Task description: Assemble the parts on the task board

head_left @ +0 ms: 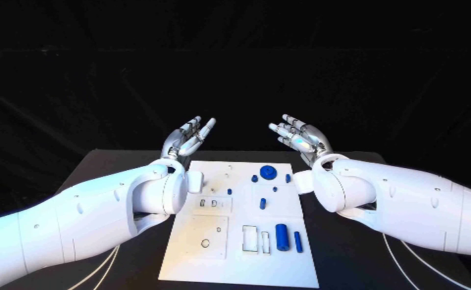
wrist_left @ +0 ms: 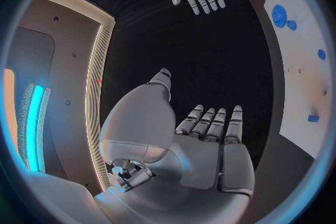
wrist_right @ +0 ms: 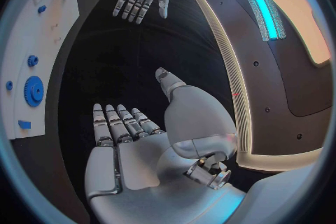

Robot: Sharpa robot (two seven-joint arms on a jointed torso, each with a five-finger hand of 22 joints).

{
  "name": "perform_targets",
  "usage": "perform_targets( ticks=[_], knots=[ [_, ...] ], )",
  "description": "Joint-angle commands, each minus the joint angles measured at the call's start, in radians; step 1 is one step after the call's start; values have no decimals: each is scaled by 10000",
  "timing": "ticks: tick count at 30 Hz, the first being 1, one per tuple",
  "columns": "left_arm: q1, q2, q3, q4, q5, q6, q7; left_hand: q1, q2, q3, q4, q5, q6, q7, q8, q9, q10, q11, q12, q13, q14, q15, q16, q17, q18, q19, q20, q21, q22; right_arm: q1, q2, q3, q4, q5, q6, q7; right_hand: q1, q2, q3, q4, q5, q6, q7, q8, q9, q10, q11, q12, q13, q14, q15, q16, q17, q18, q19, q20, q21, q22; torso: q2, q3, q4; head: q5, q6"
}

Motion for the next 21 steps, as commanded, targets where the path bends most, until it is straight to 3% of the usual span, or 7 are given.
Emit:
perform_targets(
  ticks=[1,6,9,11,13,17,21],
  knots=[
    [19,25,7,3,-7,562,-184,461,7,36,124,75,164,704,59,21,90,154,73,27,42,113,63,22,206,49,149,73,24,138,54,-96,-117,-850,1698,-757,667,-5,205,-243,122,616,1618,138,76,729,114,128,73,591,161,126,66,79,171,162,178,85,1,1,-1,0,-1],
    [19,25,7,3,-7,562,-184,747,118,165,91,75,796,982,171,95,760,444,179,101,697,280,180,104,394,102,176,144,57,252,87,-188,-196,-978,1999,-902,1206,-34,425,-676,367,2343,1627,520,280,2915,68,534,269,2845,31,553,278,161,1206,166,705,356,1,1,-1,0,-1],
    [37,-447,8,262,-22,837,-9,936,127,410,82,75,1369,1099,263,147,1424,586,270,156,1583,354,342,192,378,492,212,329,153,326,-296,-161,-90,-2098,1320,-325,1444,-51,578,-884,433,3442,1569,747,382,4494,-61,838,371,4199,-114,818,359,319,2000,142,1094,546,123,10,-15,-126,-154],
    [49,-509,8,294,-46,851,62,1063,103,542,59,69,2070,1198,390,214,2279,712,406,229,2437,437,500,263,307,1059,224,592,284,352,-340,-154,-84,-2284,1246,-304,1563,-70,736,-1021,459,4274,1520,859,416,5609,-154,979,384,5299,-243,971,383,444,2685,141,1432,697,150,14,-5,-146,-183],
    [68,-587,8,341,-17,793,155,1243,126,637,6,63,3753,1164,780,401,4394,816,849,420,4630,490,1002,487,138,3197,253,1517,757,400,-398,-147,-86,-2670,1155,-285,1644,-118,914,-1137,450,5062,1449,928,423,6192,-253,999,361,6061,-363,1039,386,571,3386,137,1776,842,194,11,-1,-139,-204],
    [96,-686,8,453,237,726,221,1446,103,676,-50,56,6101,1048,1297,612,7023,514,1452,592,6930,87,1635,737,278,5157,190,2578,1208,466,-513,-139,-48,-3282,1064,-282,1633,-252,1326,-1247,509,6366,1349,948,399,6907,-458,900,332,6859,-580,1020,367,799,4342,135,2241,991,275,0,18,-179,-225],
    [124,-782,8,540,354,789,203,1618,82,701,-67,95,6715,874,1328,552,7843,284,1491,539,7769,-169,1759,822,510,5714,162,3005,1364,563,-602,-132,-53,-4030,1069,-405,1576,-396,1778,-1298,465,7158,1153,901,404,7523,-645,785,335,7676,-808,1057,386,929,4929,52,2537,1051,325,8,43,-195,-256]
  ],
)
